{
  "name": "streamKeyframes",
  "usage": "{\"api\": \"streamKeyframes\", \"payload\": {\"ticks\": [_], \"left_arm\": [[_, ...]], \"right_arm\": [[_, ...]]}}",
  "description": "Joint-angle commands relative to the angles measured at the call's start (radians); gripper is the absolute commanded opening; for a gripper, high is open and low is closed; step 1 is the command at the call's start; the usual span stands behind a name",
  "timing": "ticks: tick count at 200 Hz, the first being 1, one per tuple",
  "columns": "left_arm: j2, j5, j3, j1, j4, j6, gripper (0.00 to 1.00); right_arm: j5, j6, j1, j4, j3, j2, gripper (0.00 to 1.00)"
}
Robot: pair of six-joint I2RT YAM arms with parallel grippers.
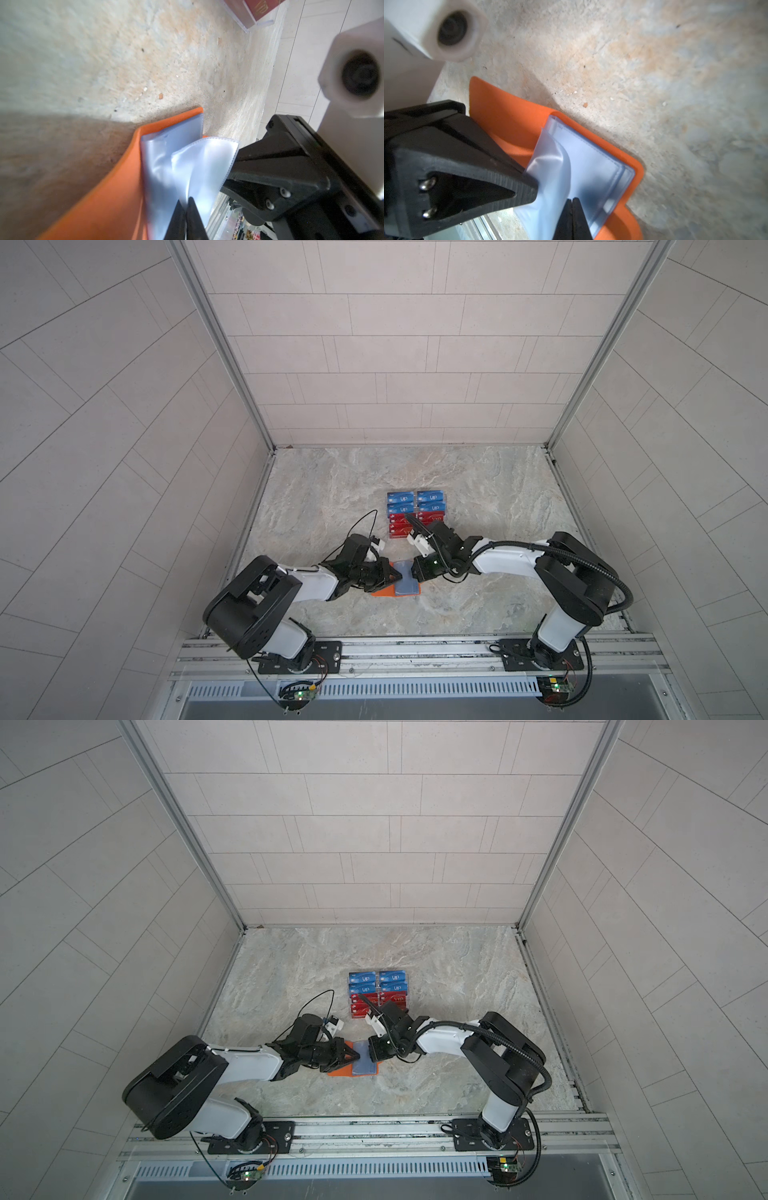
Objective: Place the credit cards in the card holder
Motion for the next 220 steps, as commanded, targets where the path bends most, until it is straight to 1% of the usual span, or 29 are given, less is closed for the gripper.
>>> {"api": "streamKeyframes", "payload": {"ticks": [1,23,42,73,91,107,129,132,138,155,178,198,220], "left_arm": [[-0.004,0.021,-0.001,0.003,-0.01,0.017,0.24],[-0.022,0.021,0.002,0.003,-0.024,0.018,0.4],[-0.046,0.02,0.009,0.003,-0.056,0.026,0.48],[-0.11,0.017,0.034,0.003,-0.158,0.06,0.56],[-0.157,-0.002,0.062,0.009,-0.29,0.121,0.57],[-0.215,-0.032,0.069,0.033,-0.397,0.16,0.57],[-0.343,-0.121,0.068,0.075,-0.53,0.198,0.57],[-0.363,-0.129,0.068,0.107,-0.543,0.202,0.58],[-0.397,-0.141,0.069,0.127,-0.573,0.208,0.58],[-0.476,-0.133,0.074,0.169,-0.625,0.211,0.56],[-0.556,-0.143,0.1,0.171,-0.711,0.218,0.53],[-0.568,-0.143,0.127,0.169,-0.789,0.245,0.5],[-0.57,-0.123,0.115,0.164,-0.769,0.228,0.47]], "right_arm": [[-0.044,0.015,0.002,0.041,-0.007,0.004,0.03],[-0.049,0.017,0.001,0.041,-0.007,0.009,0.03],[-0.057,0.021,0.002,0.046,-0.003,0.006,0.03],[-0.067,0.023,0.01,0.046,0.006,0.008,0.03],[-0.068,0.031,0.017,0.06,0.004,0.005,0.03],[-0.078,0.038,0.024,0.078,0.006,0.007,0.03],[-0.09,0.032,0.041,0.078,0.028,0.017,0.03],[-0.09,0.031,0.045,0.078,0.031,0.018,0.03],[-0.086,0.029,0.052,0.076,0.04,0.022,0.03],[-0.07,0.031,0.069,0.091,0.05,0.029,0.04],[-0.07,0.031,0.082,0.09,0.087,0.071,0.04],[-0.077,0.038,0.084,0.101,0.119,0.122,0.04],[-0.069,0.047,0.085,0.102,0.145,0.159,0.04]]}}
